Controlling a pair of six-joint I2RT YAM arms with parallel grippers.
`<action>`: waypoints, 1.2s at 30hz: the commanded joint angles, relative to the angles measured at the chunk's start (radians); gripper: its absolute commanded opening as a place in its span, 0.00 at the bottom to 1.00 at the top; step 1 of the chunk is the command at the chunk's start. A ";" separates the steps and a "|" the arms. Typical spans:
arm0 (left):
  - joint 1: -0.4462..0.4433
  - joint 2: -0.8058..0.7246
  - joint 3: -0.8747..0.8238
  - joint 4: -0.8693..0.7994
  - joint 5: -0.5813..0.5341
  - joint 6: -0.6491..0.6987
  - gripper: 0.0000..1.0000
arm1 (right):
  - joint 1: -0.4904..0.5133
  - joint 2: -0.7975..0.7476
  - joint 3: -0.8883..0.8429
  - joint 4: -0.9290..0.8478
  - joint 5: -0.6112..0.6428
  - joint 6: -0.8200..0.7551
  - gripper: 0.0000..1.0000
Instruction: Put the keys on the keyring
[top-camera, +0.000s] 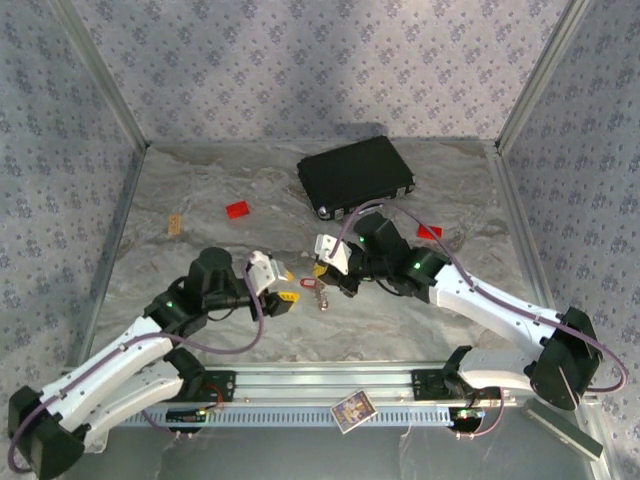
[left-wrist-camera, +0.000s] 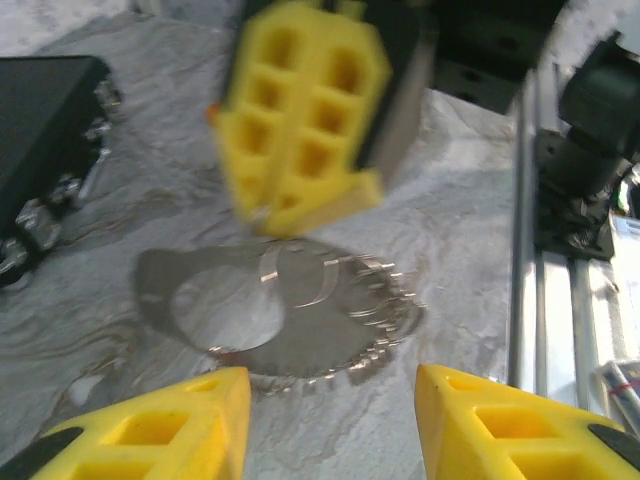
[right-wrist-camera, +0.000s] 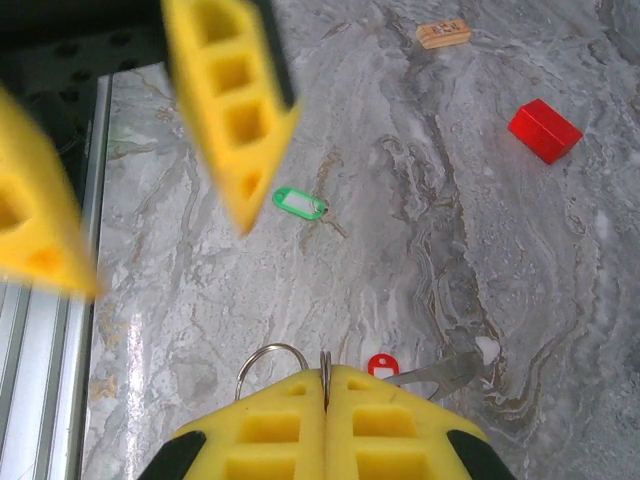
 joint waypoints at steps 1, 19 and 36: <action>0.075 0.020 -0.022 0.097 0.214 -0.155 0.49 | -0.009 0.000 0.024 -0.006 -0.055 -0.041 0.00; 0.090 0.337 0.051 0.291 0.437 -0.581 0.42 | -0.002 0.015 0.051 -0.019 -0.063 -0.047 0.00; 0.084 0.283 0.065 0.231 0.361 -0.505 0.04 | 0.003 0.027 0.060 -0.021 -0.057 -0.029 0.00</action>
